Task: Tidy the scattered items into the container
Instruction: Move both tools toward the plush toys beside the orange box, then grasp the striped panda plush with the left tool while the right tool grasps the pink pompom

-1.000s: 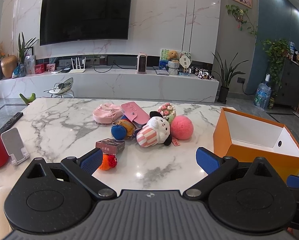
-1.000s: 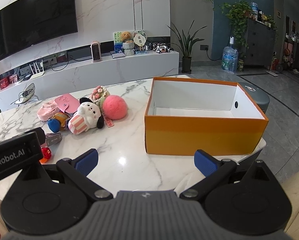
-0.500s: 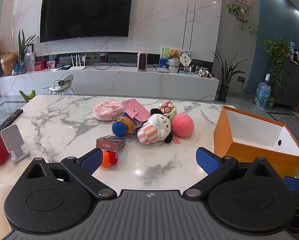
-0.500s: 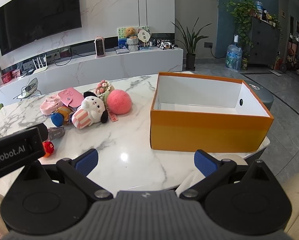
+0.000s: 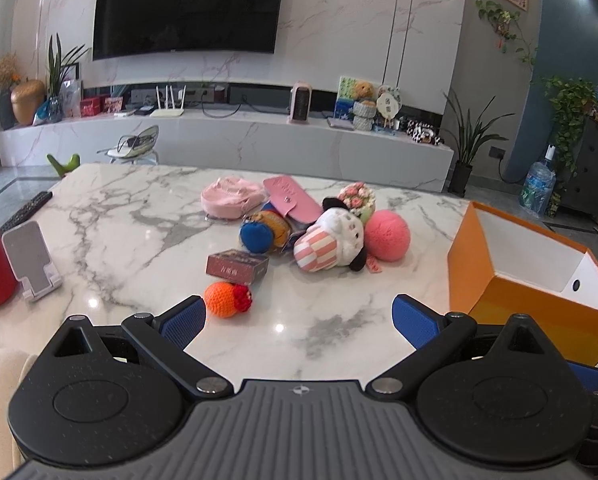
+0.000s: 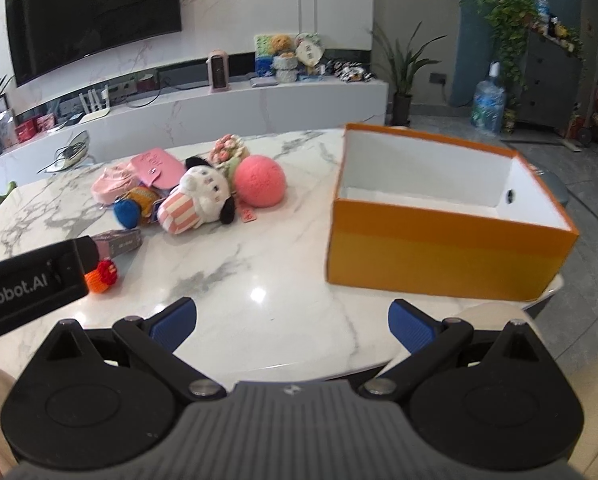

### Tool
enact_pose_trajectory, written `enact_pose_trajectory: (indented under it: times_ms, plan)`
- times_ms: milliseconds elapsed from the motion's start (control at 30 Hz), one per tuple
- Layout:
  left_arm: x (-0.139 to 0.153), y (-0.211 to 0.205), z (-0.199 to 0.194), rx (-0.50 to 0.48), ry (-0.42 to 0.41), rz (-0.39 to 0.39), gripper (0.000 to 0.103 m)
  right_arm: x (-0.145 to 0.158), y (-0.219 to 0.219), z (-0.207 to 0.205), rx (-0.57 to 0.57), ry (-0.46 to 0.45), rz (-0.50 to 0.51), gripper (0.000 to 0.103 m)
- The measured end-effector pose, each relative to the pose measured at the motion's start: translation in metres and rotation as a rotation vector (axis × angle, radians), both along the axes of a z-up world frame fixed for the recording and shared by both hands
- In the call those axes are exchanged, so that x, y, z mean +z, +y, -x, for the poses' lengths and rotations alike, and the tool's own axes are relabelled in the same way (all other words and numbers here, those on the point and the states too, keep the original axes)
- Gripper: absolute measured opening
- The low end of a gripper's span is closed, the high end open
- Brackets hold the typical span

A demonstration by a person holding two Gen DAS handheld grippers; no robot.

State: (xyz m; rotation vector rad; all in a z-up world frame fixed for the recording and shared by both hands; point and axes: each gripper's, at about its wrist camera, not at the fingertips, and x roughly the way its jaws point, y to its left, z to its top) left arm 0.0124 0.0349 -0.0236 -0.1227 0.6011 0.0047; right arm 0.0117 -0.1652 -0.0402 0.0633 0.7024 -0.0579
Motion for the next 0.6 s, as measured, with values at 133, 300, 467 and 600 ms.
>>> enact_pose_trajectory:
  times_ms: [133,300,467,600]
  plan:
    - [-0.010,0.004,-0.007,0.007,0.026,-0.015,0.103,-0.009,0.005,-0.009,0.030,0.035,-0.019,0.103]
    - [-0.021,0.008,-0.018,0.021,0.050,-0.042,0.103,-0.019,0.013,-0.020,0.053,0.054,0.000,0.103]
    - [-0.032,0.013,-0.029,0.037,0.081,-0.057,0.103,-0.029,0.022,-0.032,0.078,0.076,0.030,0.103]
    - [-0.041,0.016,-0.040,0.052,0.106,-0.078,0.103,-0.039,0.029,-0.044,0.095,0.095,0.057,0.103]
